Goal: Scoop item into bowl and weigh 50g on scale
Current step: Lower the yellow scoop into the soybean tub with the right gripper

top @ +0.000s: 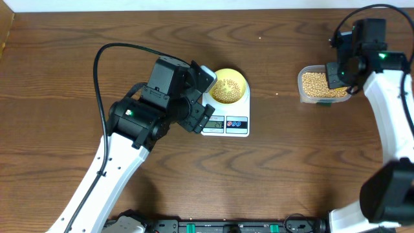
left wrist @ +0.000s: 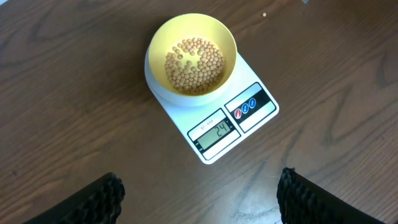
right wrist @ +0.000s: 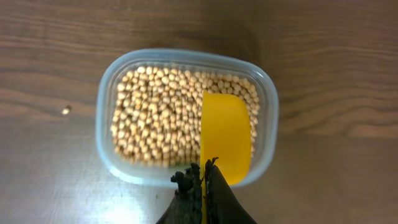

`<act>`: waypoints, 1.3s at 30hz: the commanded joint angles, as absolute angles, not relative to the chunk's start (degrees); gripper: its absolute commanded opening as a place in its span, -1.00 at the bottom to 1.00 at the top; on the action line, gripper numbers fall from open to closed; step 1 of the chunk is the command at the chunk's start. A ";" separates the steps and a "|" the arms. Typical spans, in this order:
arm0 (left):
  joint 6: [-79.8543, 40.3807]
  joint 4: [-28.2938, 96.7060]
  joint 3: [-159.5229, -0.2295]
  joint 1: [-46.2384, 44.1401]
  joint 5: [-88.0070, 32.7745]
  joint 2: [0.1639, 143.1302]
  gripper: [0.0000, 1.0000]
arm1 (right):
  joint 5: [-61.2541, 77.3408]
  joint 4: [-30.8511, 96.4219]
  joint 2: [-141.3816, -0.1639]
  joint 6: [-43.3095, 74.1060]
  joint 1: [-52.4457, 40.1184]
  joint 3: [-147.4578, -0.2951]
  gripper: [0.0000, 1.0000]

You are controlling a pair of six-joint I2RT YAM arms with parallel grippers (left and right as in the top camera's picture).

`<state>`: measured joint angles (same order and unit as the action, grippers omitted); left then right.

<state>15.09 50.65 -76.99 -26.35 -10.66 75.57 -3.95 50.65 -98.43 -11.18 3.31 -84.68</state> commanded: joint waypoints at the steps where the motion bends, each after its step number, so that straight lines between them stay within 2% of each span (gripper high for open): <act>1: 15.62 50.74 -77.47 -26.04 -11.35 75.57 0.62 | -6.57 48.84 -102.10 -10.09 3.44 -84.62 -0.98; 6: 15.62 50.74 -77.47 -26.04 -11.35 75.57 0.61 | -12.36 48.31 -104.95 -9.67 3.44 -84.62 -0.98; 13: 15.62 50.74 -77.47 -26.04 -11.35 75.57 0.61 | -12.27 47.97 -105.30 -9.67 3.44 -84.62 -0.98; 29: 15.62 50.74 -77.47 -26.04 -11.35 75.57 0.62 | -6.15 47.59 -108.42 -9.91 3.62 -84.62 -0.98; 39: 15.62 50.74 -77.47 -26.04 -11.38 75.57 0.61 | 2.85 49.45 -109.73 -10.02 3.97 -84.62 -0.98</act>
